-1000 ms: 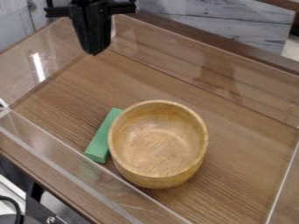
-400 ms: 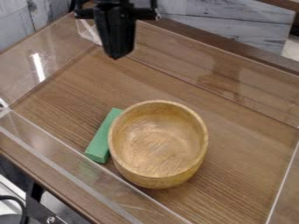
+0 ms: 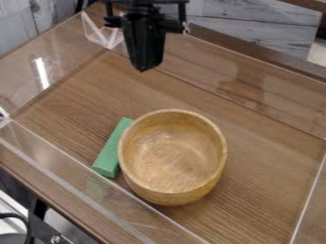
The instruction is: Put the green block in the brown bowl
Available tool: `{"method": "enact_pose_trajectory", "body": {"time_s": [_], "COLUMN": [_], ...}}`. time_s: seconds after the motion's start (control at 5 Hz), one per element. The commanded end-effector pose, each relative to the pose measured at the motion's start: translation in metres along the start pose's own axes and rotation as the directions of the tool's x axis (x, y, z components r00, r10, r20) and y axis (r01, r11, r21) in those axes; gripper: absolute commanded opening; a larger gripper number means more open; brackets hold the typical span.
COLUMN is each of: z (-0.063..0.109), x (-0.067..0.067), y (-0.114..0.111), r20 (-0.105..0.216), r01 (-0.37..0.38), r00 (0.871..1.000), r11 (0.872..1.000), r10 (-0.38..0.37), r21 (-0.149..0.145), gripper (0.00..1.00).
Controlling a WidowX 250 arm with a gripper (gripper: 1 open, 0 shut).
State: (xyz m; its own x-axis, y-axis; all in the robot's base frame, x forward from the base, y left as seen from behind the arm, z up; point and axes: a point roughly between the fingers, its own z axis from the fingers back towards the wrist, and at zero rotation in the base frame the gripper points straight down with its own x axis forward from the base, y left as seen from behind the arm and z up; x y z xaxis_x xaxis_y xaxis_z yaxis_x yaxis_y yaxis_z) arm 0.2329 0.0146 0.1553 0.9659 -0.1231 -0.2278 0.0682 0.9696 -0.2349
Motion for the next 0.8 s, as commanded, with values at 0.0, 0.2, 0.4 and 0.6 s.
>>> {"method": "enact_pose_trajectory", "body": {"time_s": [0.0, 0.2, 0.4, 0.6], "z": [-0.002, -0.009, -0.02, -0.033], "x": [0.007, 0.012, 0.015, 0.017], "y": [0.001, 0.007, 0.008, 0.006], "r20": [0.042, 0.055, 0.059, 0.063], "r01": [0.06, 0.072, 0.091, 0.108], "r00": [0.997, 0.996, 0.994, 0.992], "r11": [0.998, 0.997, 0.994, 0.992], "r10": [-0.062, -0.074, -0.094, -0.112], "r21": [0.028, 0.041, 0.053, 0.067], "gripper": [0.0, 0.0, 0.0, 0.0]}}
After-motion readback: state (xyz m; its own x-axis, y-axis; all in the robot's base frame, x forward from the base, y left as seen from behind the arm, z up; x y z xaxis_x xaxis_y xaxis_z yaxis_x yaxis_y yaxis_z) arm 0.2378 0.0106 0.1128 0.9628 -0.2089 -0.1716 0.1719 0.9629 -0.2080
